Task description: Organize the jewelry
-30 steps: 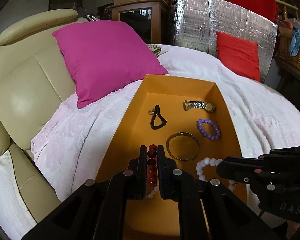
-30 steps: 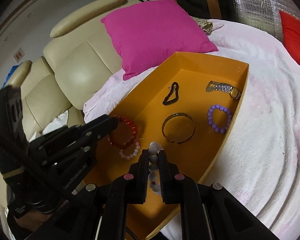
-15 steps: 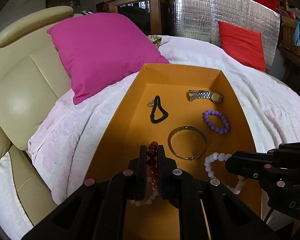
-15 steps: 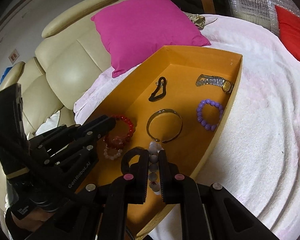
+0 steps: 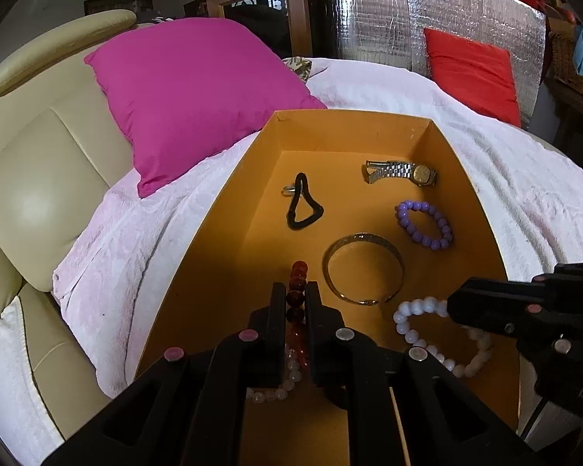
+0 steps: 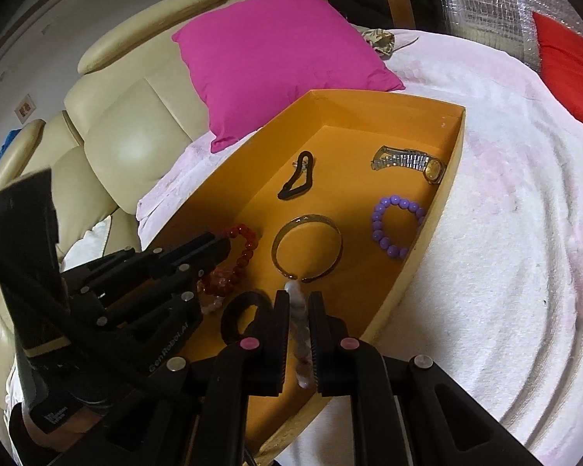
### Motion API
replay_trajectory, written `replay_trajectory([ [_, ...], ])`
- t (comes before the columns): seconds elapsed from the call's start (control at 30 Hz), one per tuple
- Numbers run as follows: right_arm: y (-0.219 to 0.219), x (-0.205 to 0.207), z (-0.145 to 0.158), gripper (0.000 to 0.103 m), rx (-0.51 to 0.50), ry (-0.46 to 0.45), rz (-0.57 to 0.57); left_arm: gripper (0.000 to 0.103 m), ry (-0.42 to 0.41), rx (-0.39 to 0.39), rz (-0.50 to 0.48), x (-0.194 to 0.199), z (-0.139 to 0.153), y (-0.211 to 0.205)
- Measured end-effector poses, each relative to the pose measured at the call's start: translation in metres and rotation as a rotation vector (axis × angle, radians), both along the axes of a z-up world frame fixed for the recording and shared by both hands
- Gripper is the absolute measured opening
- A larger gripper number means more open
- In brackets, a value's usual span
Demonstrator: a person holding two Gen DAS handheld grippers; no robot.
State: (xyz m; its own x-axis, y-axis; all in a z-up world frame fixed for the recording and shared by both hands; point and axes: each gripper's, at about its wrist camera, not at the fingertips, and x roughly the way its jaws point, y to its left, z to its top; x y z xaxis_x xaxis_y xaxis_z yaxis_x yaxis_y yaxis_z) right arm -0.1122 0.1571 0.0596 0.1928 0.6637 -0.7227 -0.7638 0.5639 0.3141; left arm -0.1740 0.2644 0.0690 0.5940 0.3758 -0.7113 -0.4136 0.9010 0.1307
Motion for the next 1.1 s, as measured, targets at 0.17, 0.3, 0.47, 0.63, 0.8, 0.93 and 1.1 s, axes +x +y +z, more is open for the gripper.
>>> replay_trajectory([
  [0.17,-0.002,-0.001,0.002,0.012,0.000,-0.006,-0.011,0.017,0.028,0.003,0.019,-0.003,-0.004,0.000],
  [0.3,-0.004,-0.002,0.004,0.012,0.001,0.003,-0.019,0.044,0.032,0.024,0.042,-0.010,-0.004,-0.002],
  [0.47,-0.010,-0.002,0.005,0.012,0.004,0.024,-0.031,0.049,0.037,0.036,0.052,-0.015,-0.002,-0.006],
  [0.63,-0.019,-0.003,0.011,0.012,0.010,0.027,-0.044,0.064,0.032,0.055,0.082,-0.025,0.008,-0.013],
  [0.8,-0.033,-0.007,0.023,0.023,0.006,0.009,-0.062,0.074,0.025,0.084,0.118,-0.036,0.025,-0.025],
  [0.93,-0.048,-0.017,0.037,0.028,-0.013,-0.051,-0.068,0.080,-0.002,0.099,0.133,-0.050,0.045,-0.040],
  [1.1,-0.075,-0.036,0.057,0.031,-0.035,-0.120,-0.079,0.082,-0.049,0.124,0.150,-0.069,0.076,-0.061],
])
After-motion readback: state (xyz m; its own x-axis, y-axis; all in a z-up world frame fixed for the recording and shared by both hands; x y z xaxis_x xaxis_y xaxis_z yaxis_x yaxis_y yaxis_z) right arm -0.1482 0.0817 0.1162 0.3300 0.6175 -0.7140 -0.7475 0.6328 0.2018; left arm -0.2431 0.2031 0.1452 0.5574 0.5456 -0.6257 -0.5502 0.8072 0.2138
